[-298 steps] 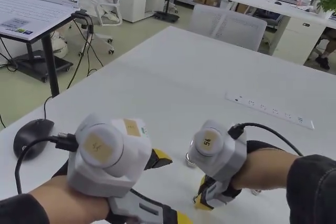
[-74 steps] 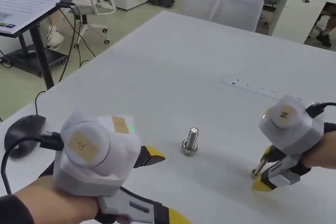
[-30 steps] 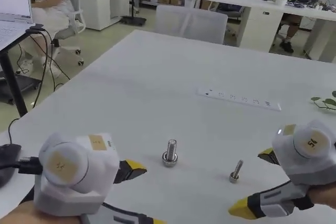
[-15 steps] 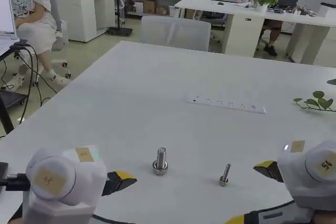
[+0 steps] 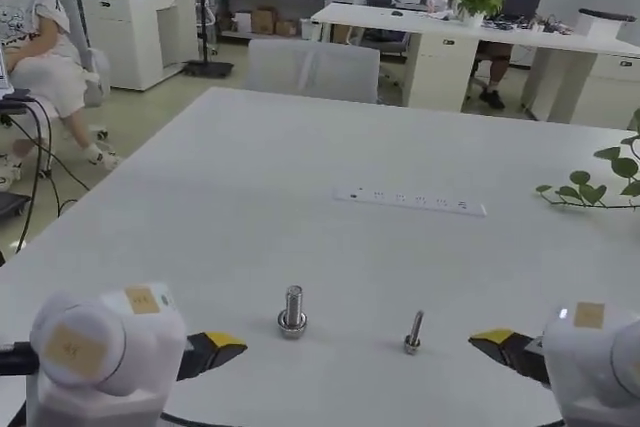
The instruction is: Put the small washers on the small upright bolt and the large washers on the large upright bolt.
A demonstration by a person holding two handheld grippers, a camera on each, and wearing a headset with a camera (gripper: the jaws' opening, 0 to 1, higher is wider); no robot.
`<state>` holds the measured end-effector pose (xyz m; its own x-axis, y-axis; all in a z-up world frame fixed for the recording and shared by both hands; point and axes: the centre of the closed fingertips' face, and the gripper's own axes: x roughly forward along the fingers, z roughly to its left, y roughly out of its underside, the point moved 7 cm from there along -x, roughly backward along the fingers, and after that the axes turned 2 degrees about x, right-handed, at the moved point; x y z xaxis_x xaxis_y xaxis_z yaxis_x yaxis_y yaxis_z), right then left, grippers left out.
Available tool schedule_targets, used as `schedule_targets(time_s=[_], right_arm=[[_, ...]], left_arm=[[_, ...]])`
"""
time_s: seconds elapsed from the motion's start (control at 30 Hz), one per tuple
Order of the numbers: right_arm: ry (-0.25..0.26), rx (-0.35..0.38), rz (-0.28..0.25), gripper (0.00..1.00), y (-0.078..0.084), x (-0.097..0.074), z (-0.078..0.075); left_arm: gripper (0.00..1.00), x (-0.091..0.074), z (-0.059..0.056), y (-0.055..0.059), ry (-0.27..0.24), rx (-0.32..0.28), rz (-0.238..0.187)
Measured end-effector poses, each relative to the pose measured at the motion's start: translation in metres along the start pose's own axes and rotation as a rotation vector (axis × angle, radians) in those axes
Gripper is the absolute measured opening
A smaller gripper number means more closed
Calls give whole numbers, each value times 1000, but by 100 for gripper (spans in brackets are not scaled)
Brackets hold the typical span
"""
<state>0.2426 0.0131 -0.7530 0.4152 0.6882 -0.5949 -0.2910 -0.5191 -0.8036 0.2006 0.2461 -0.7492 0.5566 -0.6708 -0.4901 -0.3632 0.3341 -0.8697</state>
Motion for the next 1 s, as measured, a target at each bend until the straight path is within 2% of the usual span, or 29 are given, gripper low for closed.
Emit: schedule_targets(time_s=[0.13, 0.2, 0.37, 0.67, 0.73, 1.0], right_arm=[[11, 12, -35, 89, 2, -1, -2], [16, 10, -65, 89, 2, 1, -2], [11, 18, -67, 88, 8, 8, -1], [30, 47, -98, 88, 17, 8, -4], [32, 56, -92, 88, 19, 8, -4], [29, 55, -104, 88, 17, 9, -1]], left_arm=[[72, -2, 5, 8, -8, 2, 26], [72, -3, 8, 10, -6, -6, 16], [73, -2, 10, 11, 1, -1, 12], [74, 0, 16, 14, 16, -16, -8], [74, 1, 17, 15, 19, -22, -7], [74, 3, 18, 16, 17, -27, -2]])
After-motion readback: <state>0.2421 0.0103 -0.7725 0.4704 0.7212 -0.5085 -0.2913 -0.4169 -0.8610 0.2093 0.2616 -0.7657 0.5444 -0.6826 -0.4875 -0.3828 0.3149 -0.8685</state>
